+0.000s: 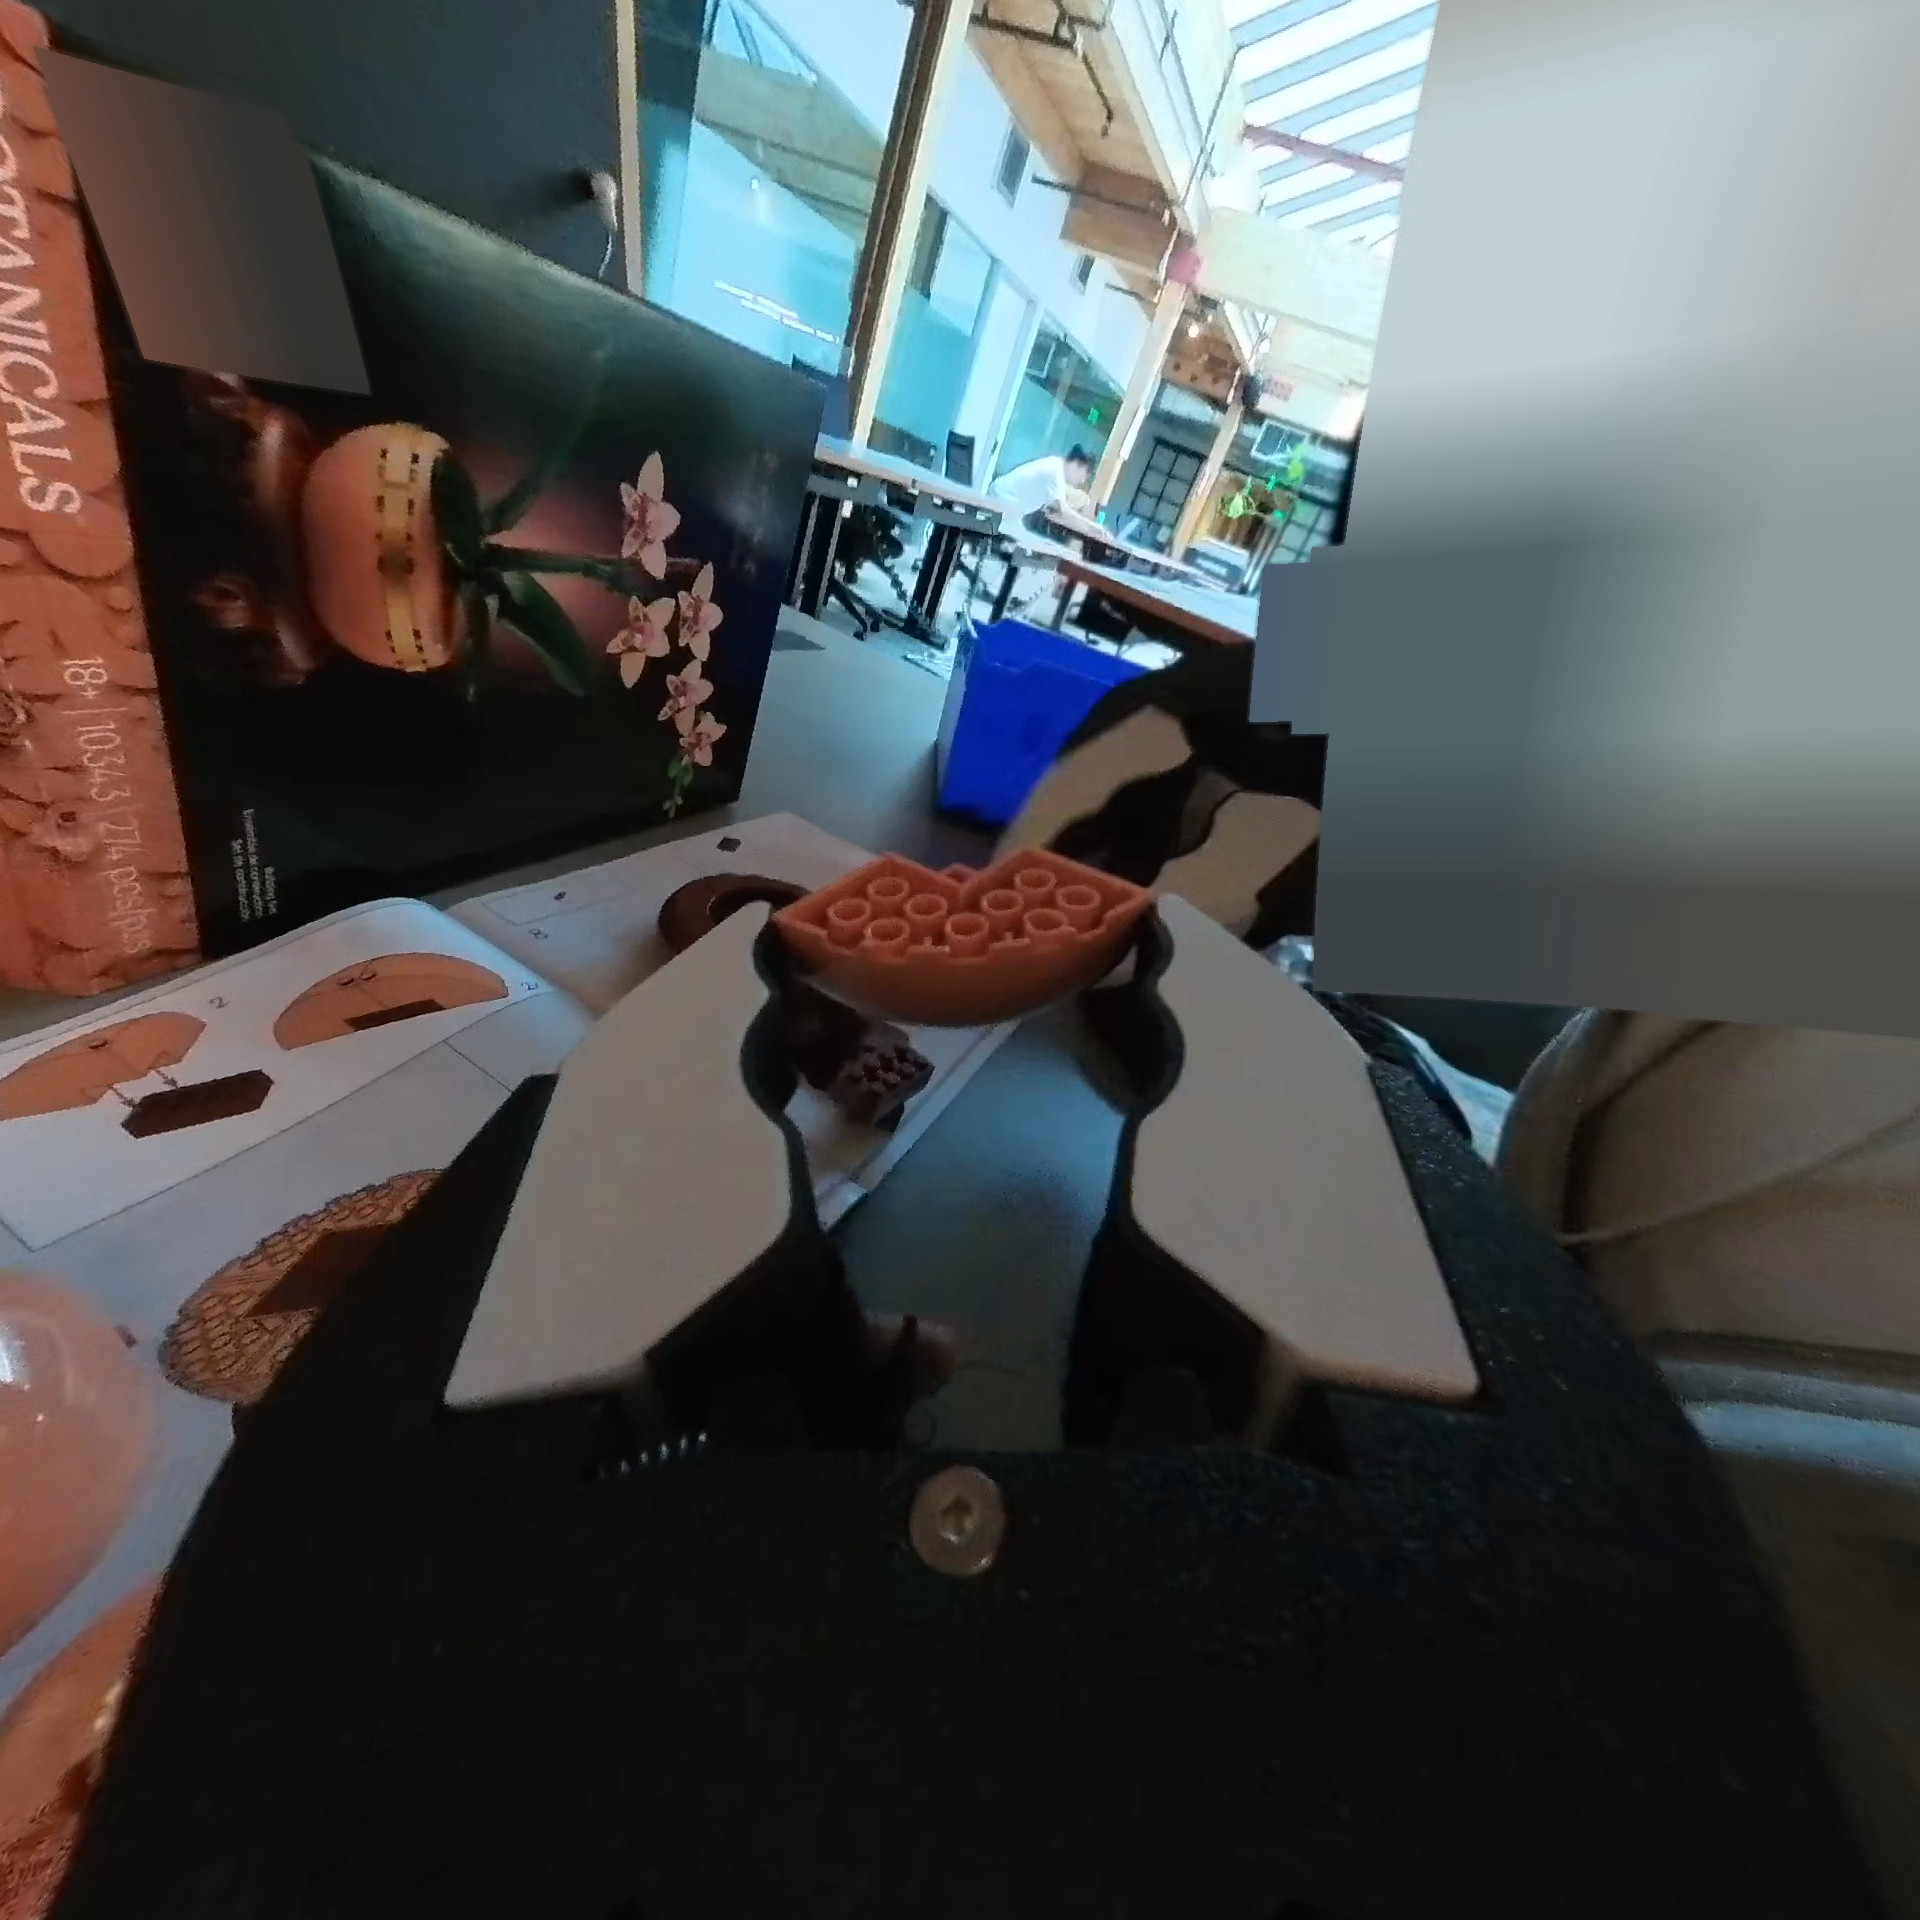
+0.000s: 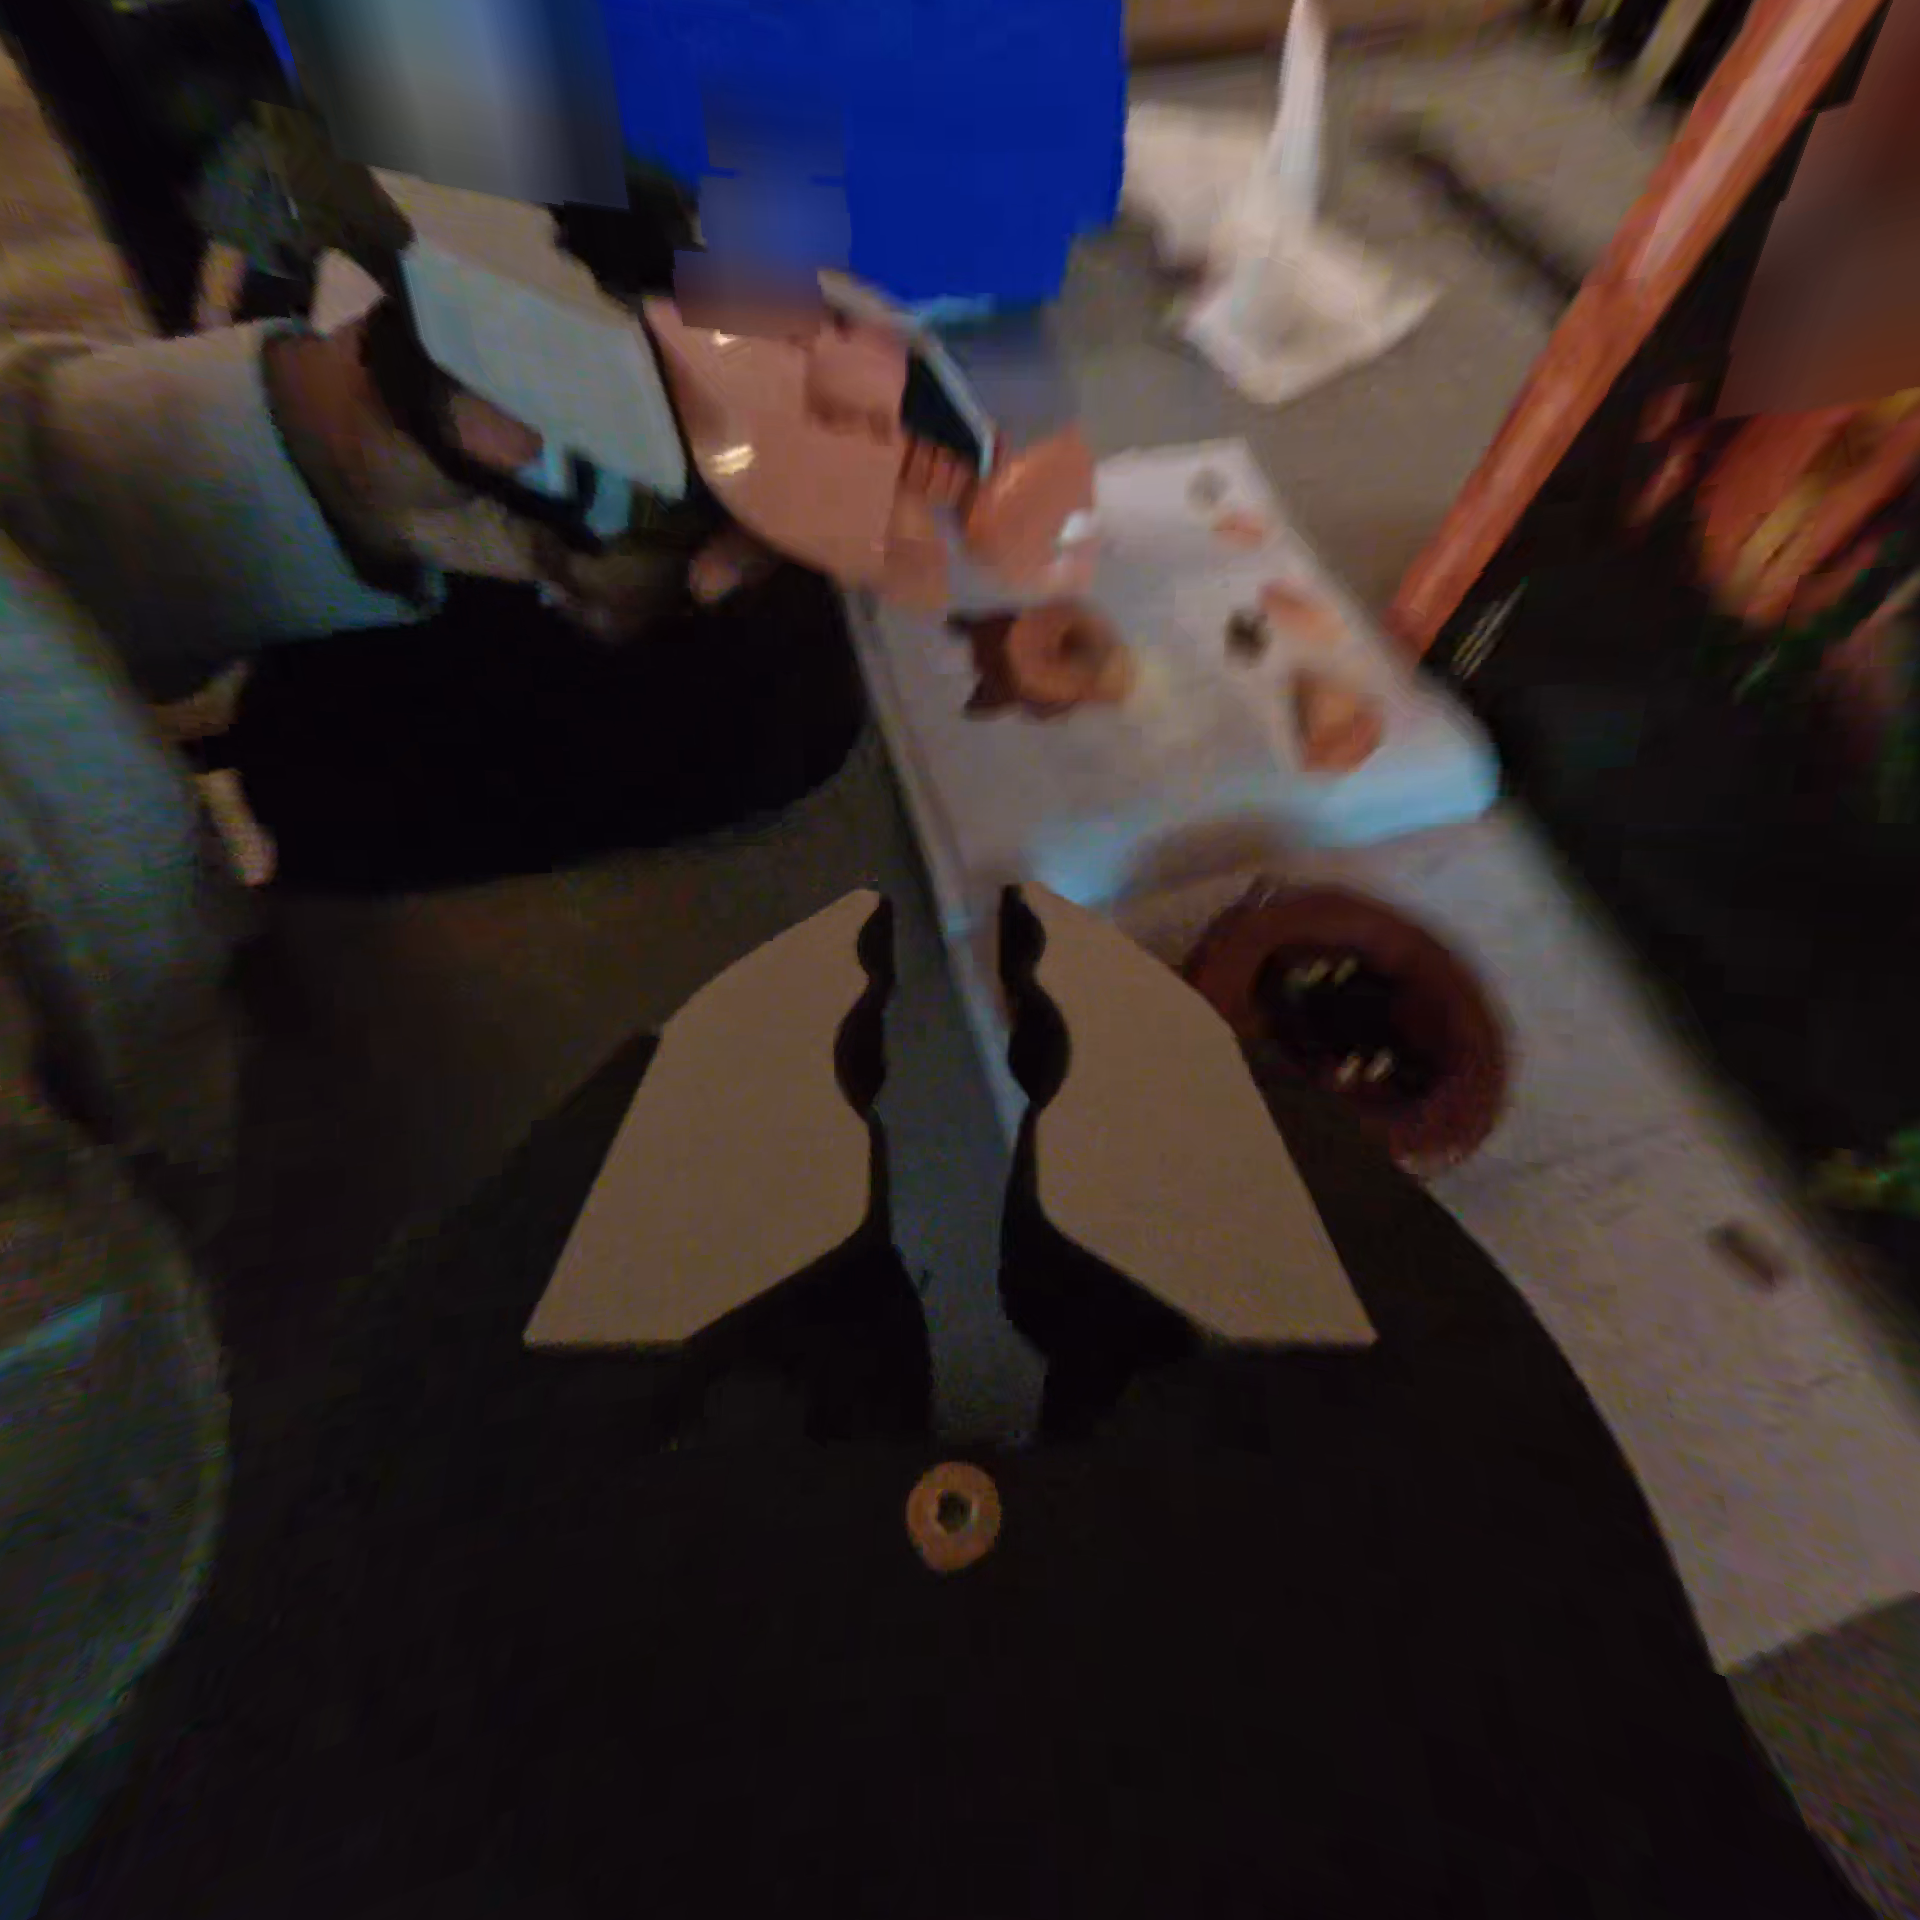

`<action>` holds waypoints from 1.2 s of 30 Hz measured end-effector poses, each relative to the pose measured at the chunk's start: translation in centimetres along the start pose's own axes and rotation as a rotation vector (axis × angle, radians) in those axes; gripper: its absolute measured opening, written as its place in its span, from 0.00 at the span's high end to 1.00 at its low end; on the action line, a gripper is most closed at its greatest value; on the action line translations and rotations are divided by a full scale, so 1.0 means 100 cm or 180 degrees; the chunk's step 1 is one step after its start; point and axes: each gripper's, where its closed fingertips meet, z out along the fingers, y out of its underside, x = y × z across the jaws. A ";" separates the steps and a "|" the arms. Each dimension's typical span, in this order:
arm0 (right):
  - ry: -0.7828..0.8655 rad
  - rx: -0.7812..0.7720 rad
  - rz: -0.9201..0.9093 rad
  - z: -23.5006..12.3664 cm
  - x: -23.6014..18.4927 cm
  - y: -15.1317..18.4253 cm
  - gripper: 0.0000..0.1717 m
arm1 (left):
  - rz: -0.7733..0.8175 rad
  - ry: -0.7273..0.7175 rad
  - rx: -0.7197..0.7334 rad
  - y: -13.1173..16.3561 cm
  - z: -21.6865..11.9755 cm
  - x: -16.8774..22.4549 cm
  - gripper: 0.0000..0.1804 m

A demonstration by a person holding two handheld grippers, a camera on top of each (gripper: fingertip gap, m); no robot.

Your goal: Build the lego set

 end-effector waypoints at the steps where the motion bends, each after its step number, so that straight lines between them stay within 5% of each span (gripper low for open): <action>1: -0.0138 -0.0141 0.0231 -0.003 -0.002 0.012 0.92 | 0.0020 -0.0011 0.0017 0.000 -0.001 0.000 0.65; 5: 0.0066 -0.0059 0.0626 -0.011 0.009 0.030 0.88 | 0.0109 0.0028 -0.0052 0.004 0.001 0.004 0.65; 10: 0.0394 -0.0296 0.0335 -0.003 0.016 0.051 0.79 | 0.0034 0.0081 -0.0039 0.005 0.001 0.003 0.65; 19: 0.0144 -0.0231 0.0375 0.016 0.018 0.036 0.83 | 0.0166 0.0115 -0.0092 0.009 0.002 0.008 0.65; 28: 0.0390 -0.0604 -0.0310 0.027 0.026 0.050 0.83 | 0.0121 0.0208 -0.0068 0.008 0.002 0.010 0.65; 32: 0.0411 -0.0713 -0.0546 0.034 0.027 0.054 0.91 | 0.0162 0.0214 -0.0076 0.009 0.002 0.011 0.65; 36: 0.0142 -0.0507 -0.0148 0.031 0.019 0.043 0.91 | 0.0213 0.0245 -0.0054 0.008 0.001 0.013 0.65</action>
